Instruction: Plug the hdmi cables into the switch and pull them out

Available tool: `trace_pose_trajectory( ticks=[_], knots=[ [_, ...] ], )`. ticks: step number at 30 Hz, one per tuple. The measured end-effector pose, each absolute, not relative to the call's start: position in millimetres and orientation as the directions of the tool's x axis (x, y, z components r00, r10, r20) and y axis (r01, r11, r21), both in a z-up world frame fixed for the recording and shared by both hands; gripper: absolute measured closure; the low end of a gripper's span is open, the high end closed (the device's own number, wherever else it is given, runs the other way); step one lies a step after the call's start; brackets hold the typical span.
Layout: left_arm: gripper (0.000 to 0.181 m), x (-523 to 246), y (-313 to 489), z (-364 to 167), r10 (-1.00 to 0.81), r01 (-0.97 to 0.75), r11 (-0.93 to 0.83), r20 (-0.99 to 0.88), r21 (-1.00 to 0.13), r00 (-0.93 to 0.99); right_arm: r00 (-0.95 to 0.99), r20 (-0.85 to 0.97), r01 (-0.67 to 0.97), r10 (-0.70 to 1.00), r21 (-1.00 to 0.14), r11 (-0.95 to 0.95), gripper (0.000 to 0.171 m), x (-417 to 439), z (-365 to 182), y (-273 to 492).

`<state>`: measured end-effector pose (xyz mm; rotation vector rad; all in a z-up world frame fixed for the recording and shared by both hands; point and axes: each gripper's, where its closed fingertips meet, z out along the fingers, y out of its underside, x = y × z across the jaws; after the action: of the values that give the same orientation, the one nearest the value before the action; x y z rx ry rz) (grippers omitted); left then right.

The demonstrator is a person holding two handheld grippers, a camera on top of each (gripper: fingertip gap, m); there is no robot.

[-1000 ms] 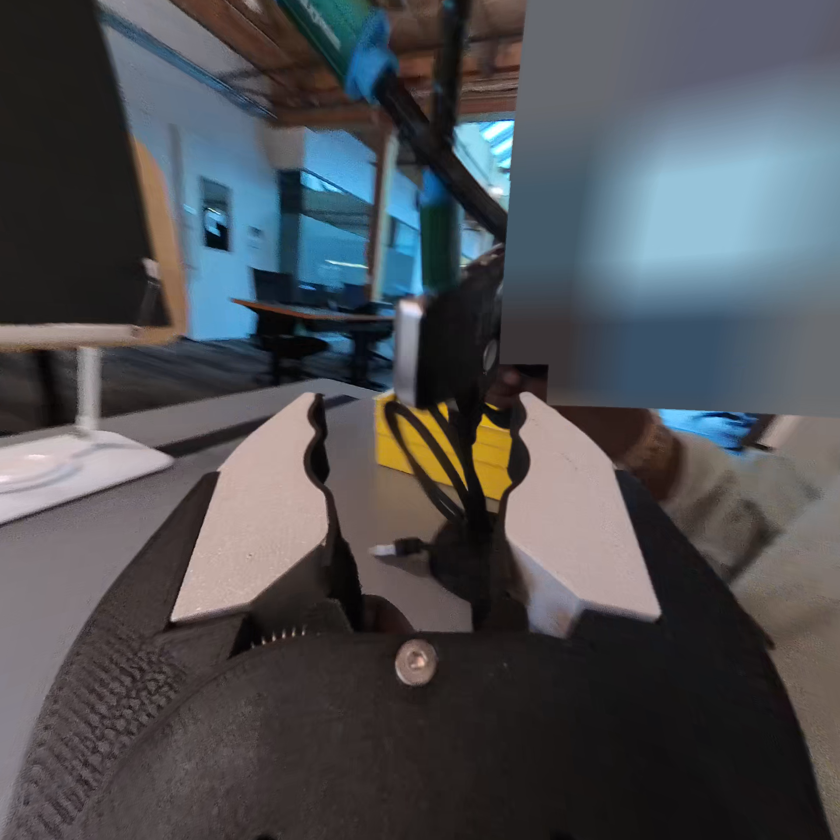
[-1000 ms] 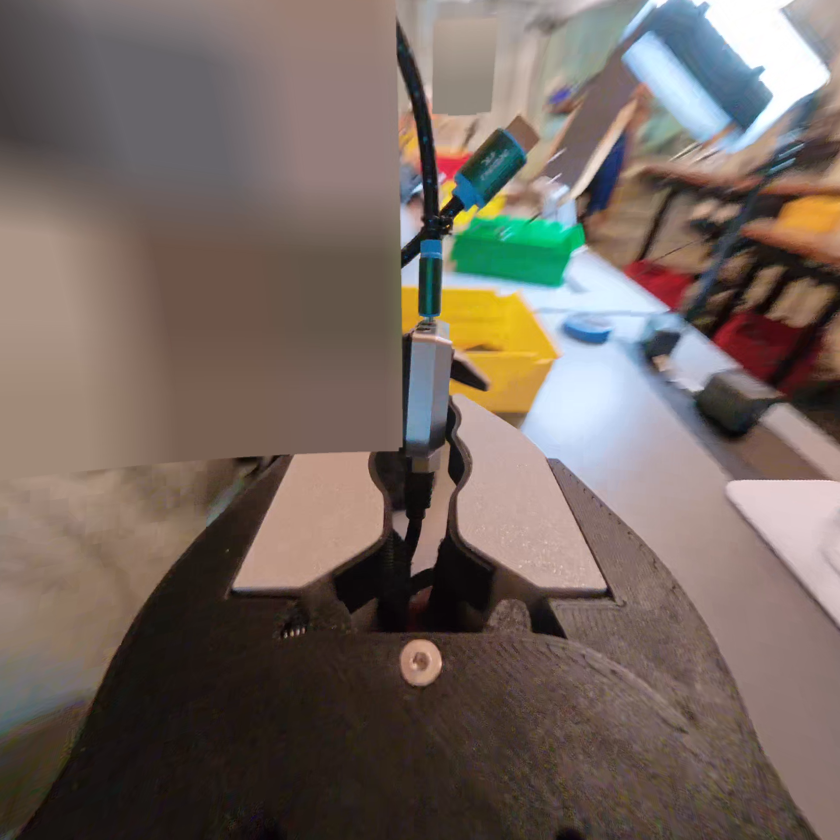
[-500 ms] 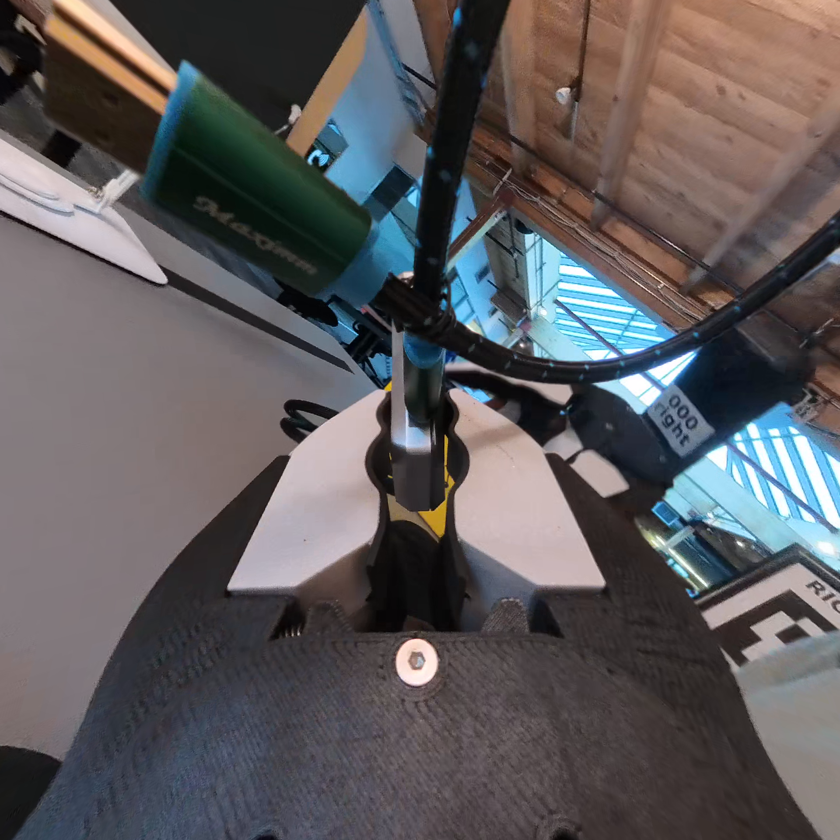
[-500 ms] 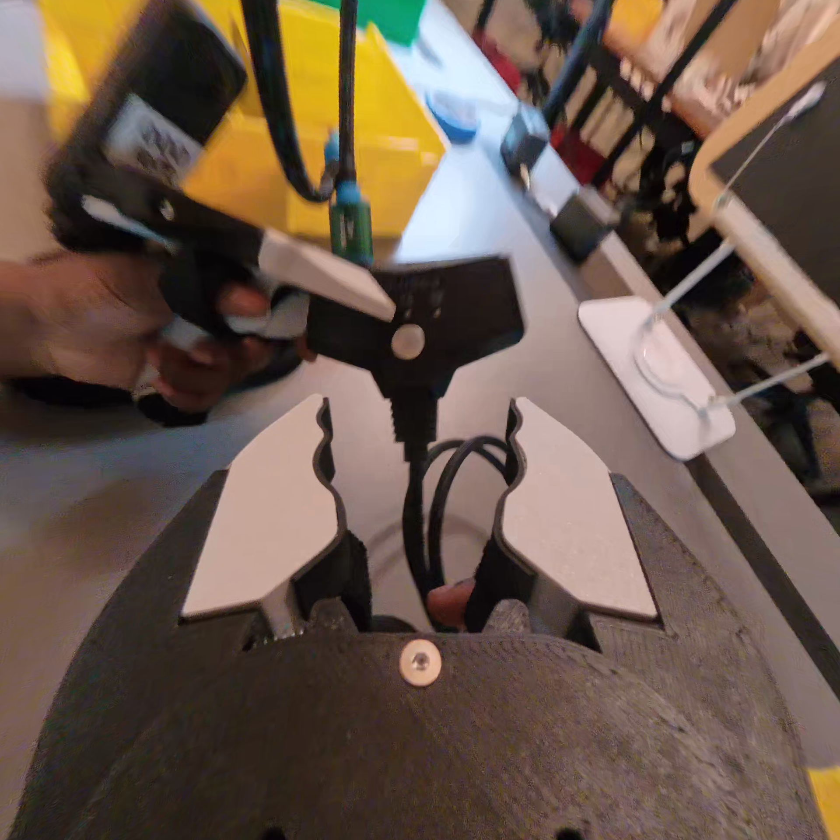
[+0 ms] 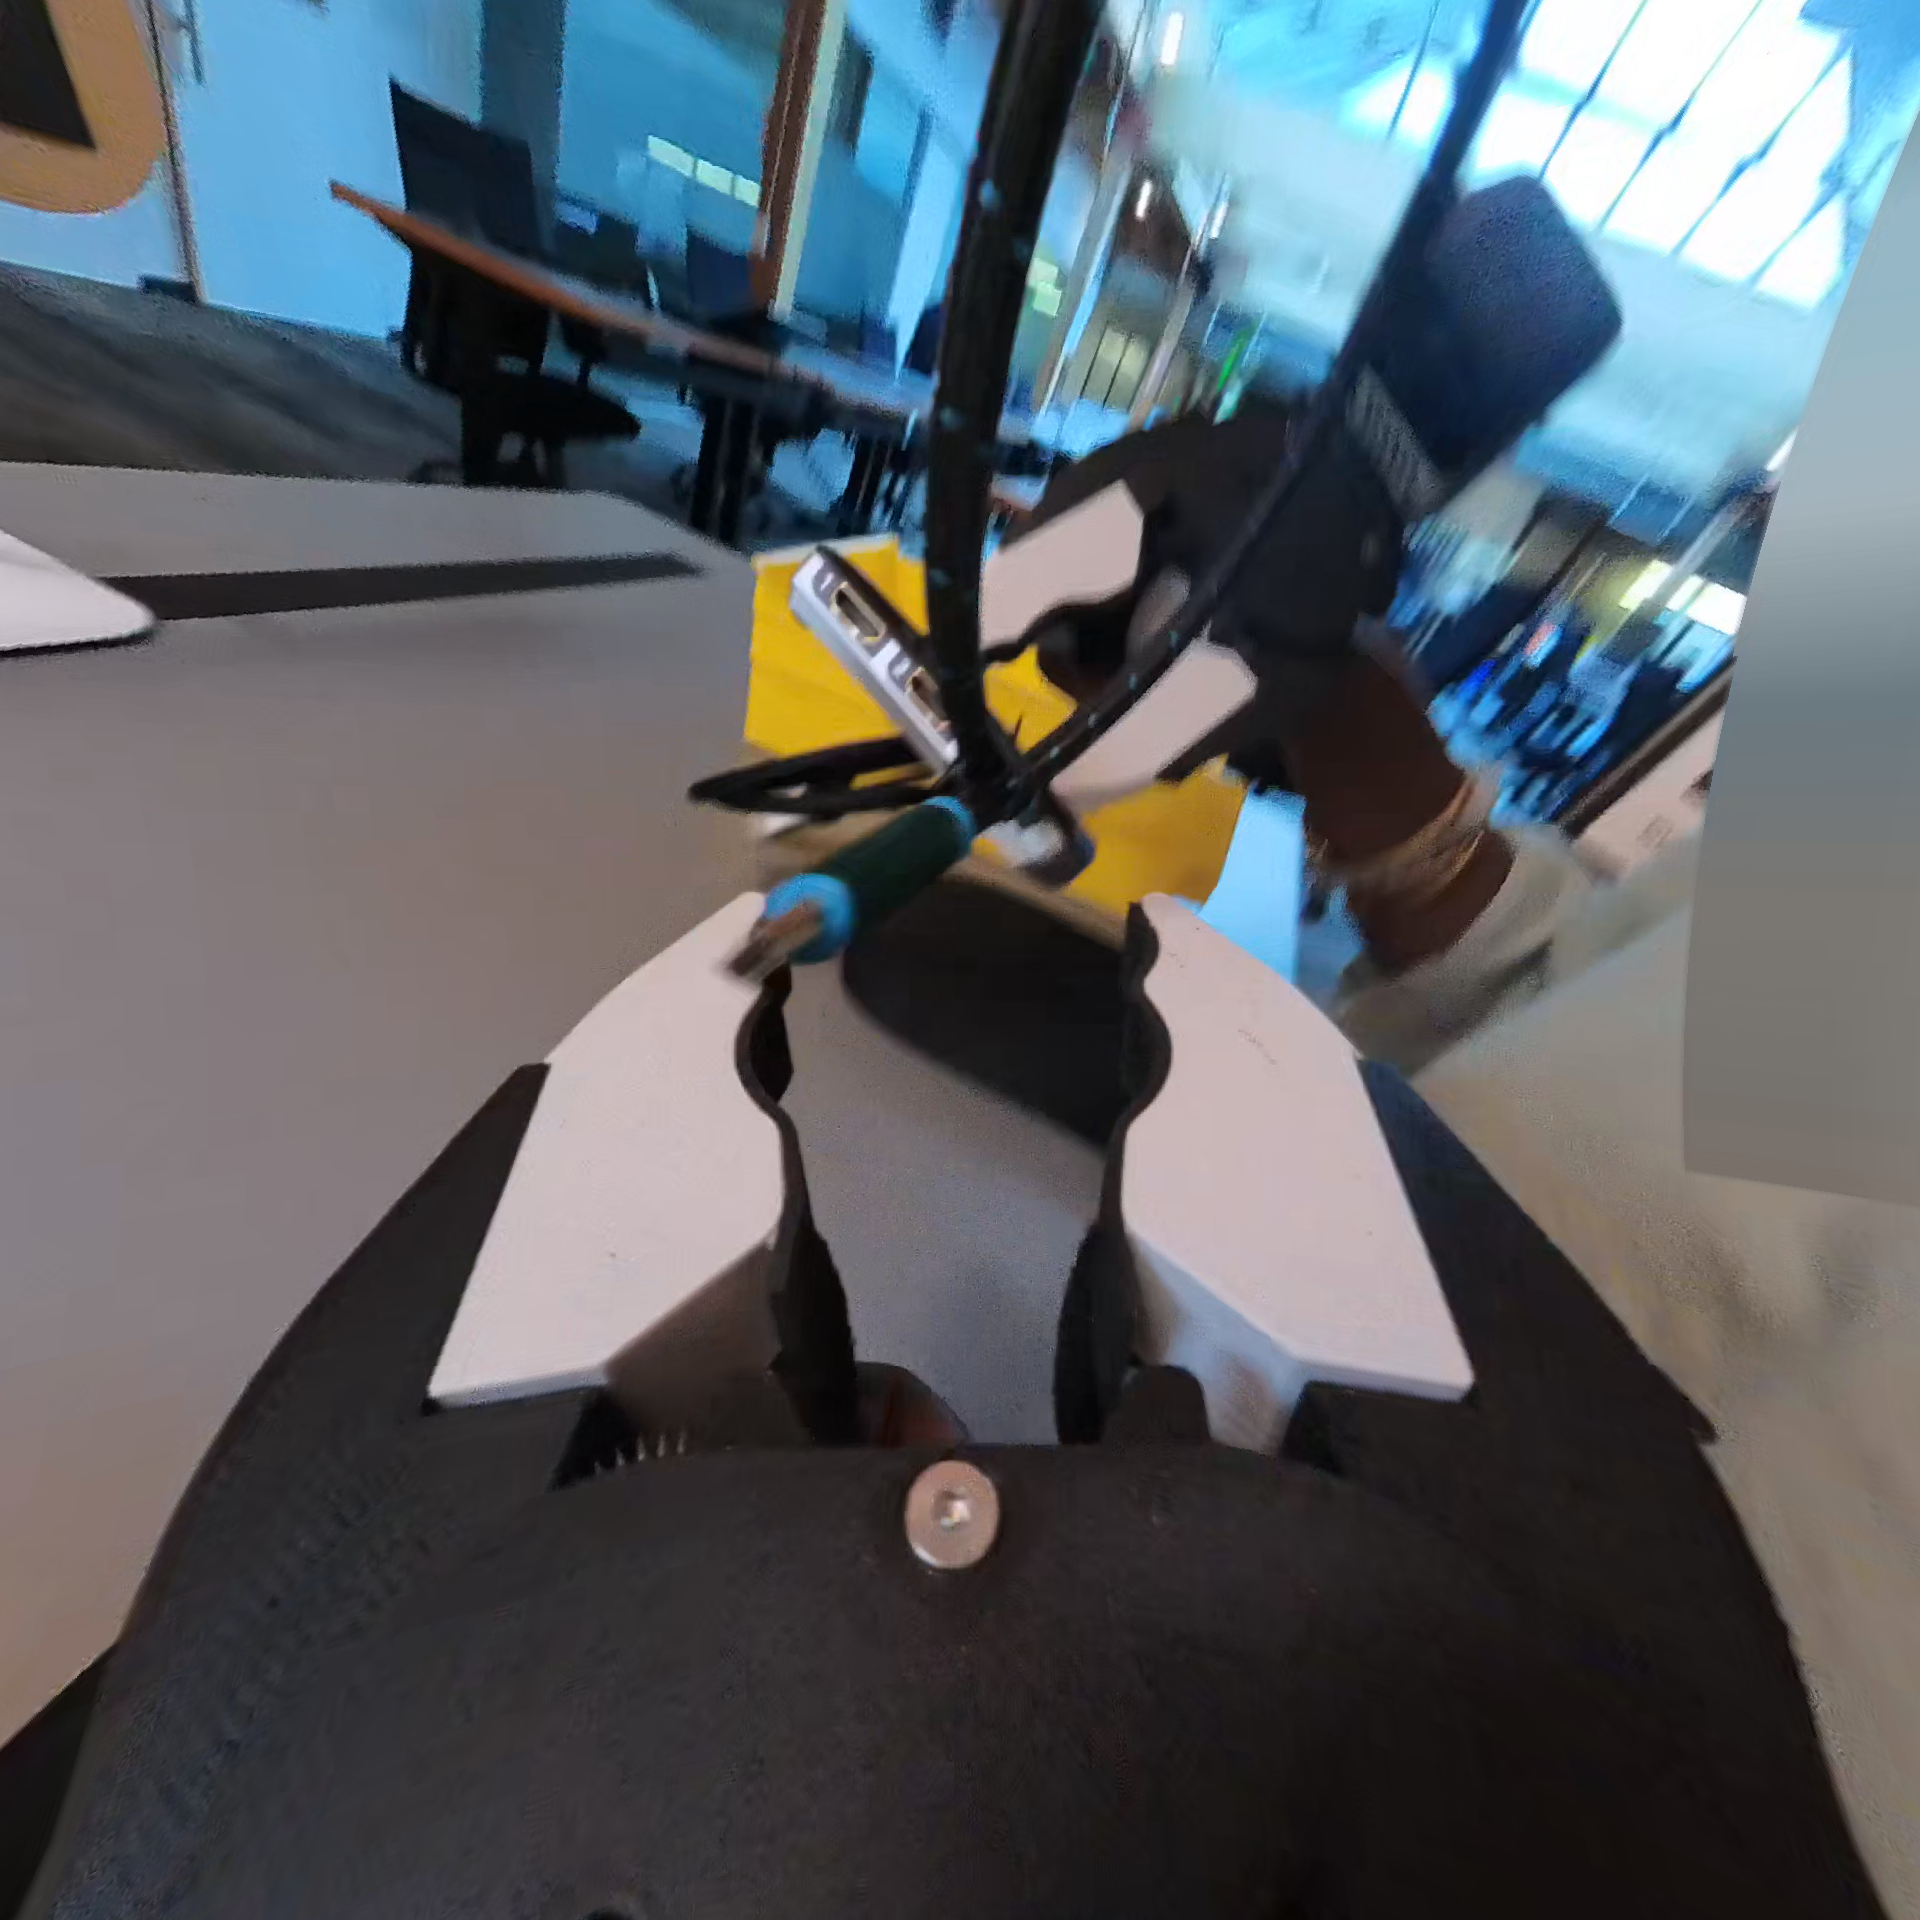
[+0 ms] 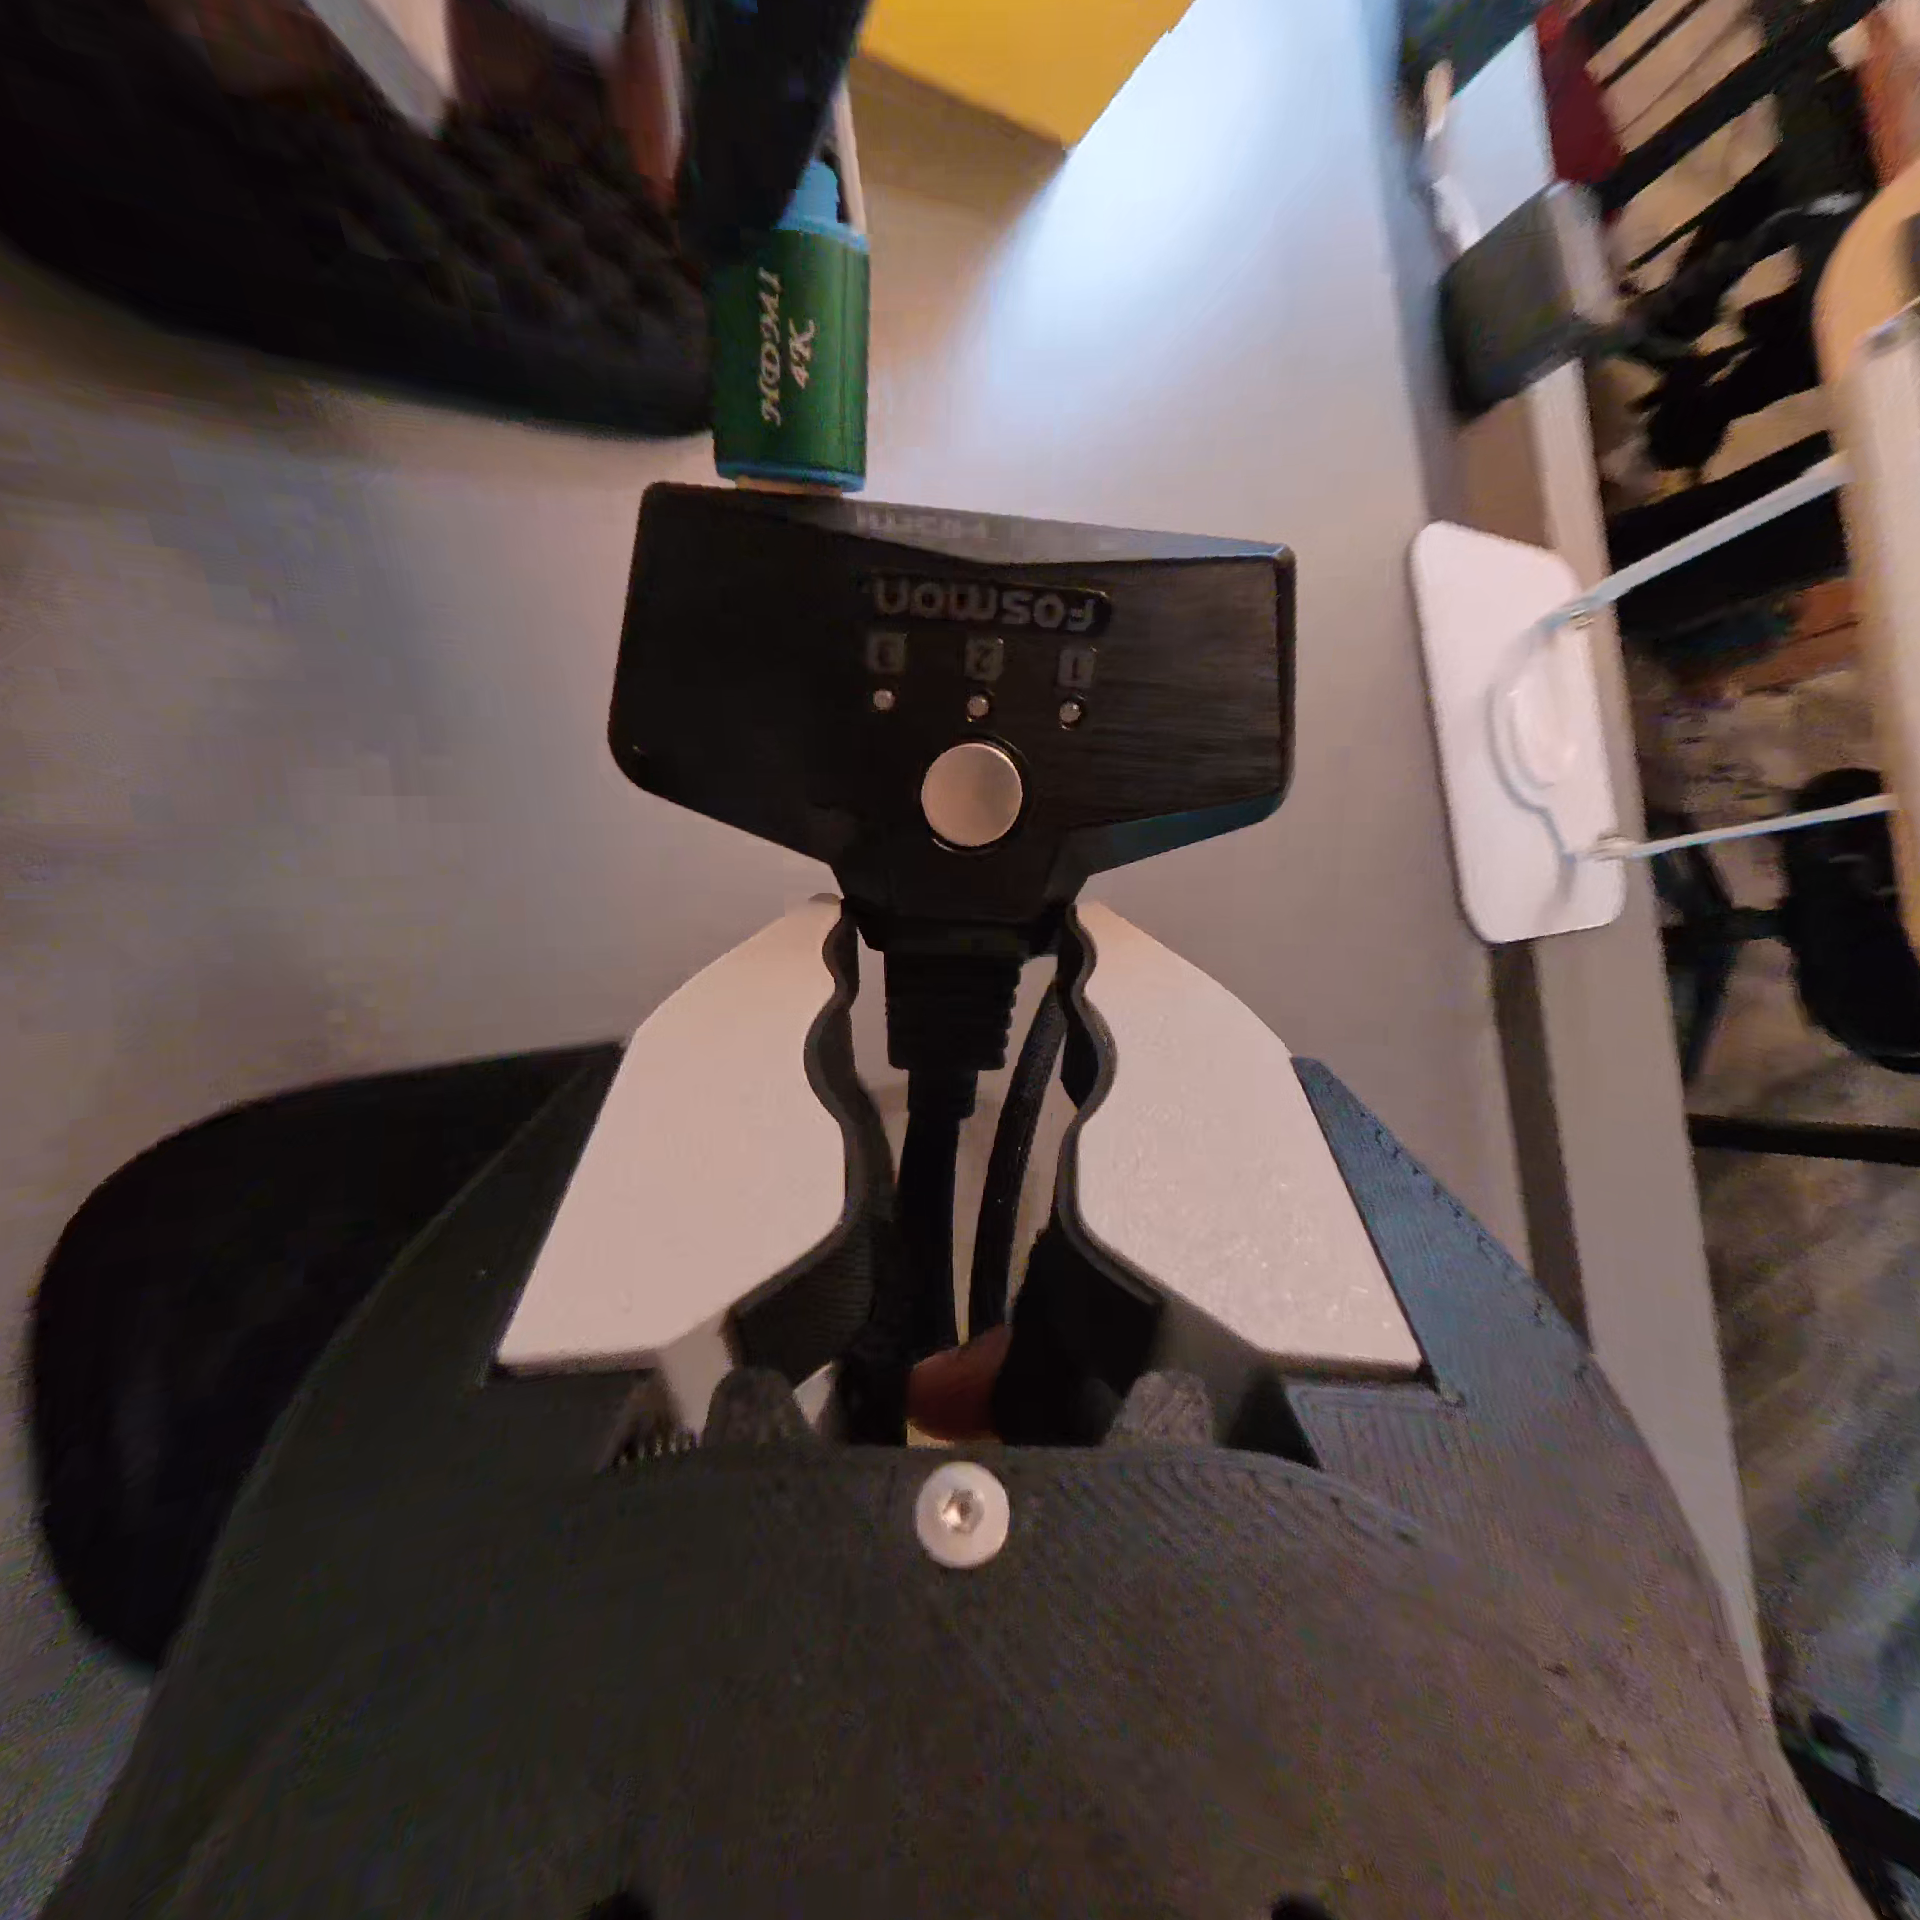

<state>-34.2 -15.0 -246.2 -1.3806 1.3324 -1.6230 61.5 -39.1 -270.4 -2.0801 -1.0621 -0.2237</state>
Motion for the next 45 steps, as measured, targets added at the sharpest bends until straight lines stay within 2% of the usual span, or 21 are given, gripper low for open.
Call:
trace_pose_trajectory(
  ticks=[3,6,11,13,15,17,21,23,25,30,35,39,42,45],
  knots=[
    [0.12,-66,-8,-249,-0.97,-0.218,-0.102,0.146,-0.971,-0.196,0.62,0.423,0.767,0.661,-0.507,-0.394,0.133,68,-287,-55],
    [0.12,-100,13,-234,-0.995,-0.244,-0.012,0.036,-0.97,-0.096,0.615,0.349,0.773,0.707,-0.444,-0.453,0.133,66,-317,-64],
    [0.125,-177,91,-213,-0.948,-0.32,0.031,-0.129,-0.947,0.291,0.607,0.254,0.782,0.753,-0.36,-0.509,0.134,58,-353,-72],
    [0.128,-215,125,-216,-0.884,-0.39,-0.021,-0.165,-0.921,0.437,0.62,0.231,0.771,0.75,-0.356,-0.527,0.134,58,-358,-74],
    [0.128,-245,147,-228,-0.847,-0.485,-0.101,-0.181,-0.869,0.5,0.63,0.236,0.762,0.74,-0.372,-0.53,0.134,59,-357,-73],
    [0.13,-267,165,-245,-0.824,-0.577,-0.176,-0.202,-0.797,0.53,0.651,0.229,0.736,0.724,-0.426,-0.526,0.126,59,-350,-73],
    [0.13,-299,176,-294,-0.85,-0.78,-0.345,-0.18,-0.522,0.496,0.712,0.245,0.652,0.658,-0.577,-0.492,0.114,62,-319,-69],
    [0.13,-314,182,-311,-0.836,-0.827,-0.422,-0.193,-0.371,0.514,0.732,0.279,0.624,0.621,-0.64,-0.449,0.114,66,-301,-67],
    [0.135,-320,184,-325,-0.827,-0.83,-0.48,-0.17,-0.285,0.536,0.75,0.31,0.603,0.585,-0.685,-0.41,0.115,70,-286,-68],
    [0.141,-319,196,-352,-0.748,-0.747,-0.618,-0.108,-0.243,0.654,0.767,0.405,0.602,0.497,-0.723,-0.339,0.124,80,-264,-67],
    [0.148,-321,193,-373,-0.716,-0.719,-0.674,-0.089,-0.173,0.693,0.762,0.468,0.622,0.447,-0.721,-0.306,0.13,88,-254,-61],
    [0.163,-324,197,-377,-0.655,-0.662,-0.724,-0.105,-0.196,0.748,0.751,0.505,0.642,0.426,-0.709,-0.292,0.133,92,-251,-56],
    [0.165,-324,198,-372,-0.638,-0.655,-0.712,-0.155,-0.254,0.754,0.743,0.53,0.658,0.409,-0.69,-0.301,0.135,96,-253,-55],
    [0.168,-318,215,-339,-0.554,-0.589,-0.645,-0.232,-0.488,0.799,0.736,0.551,0.668,0.393,-0.686,-0.289,0.137,95,-251,-54]
  ],
)
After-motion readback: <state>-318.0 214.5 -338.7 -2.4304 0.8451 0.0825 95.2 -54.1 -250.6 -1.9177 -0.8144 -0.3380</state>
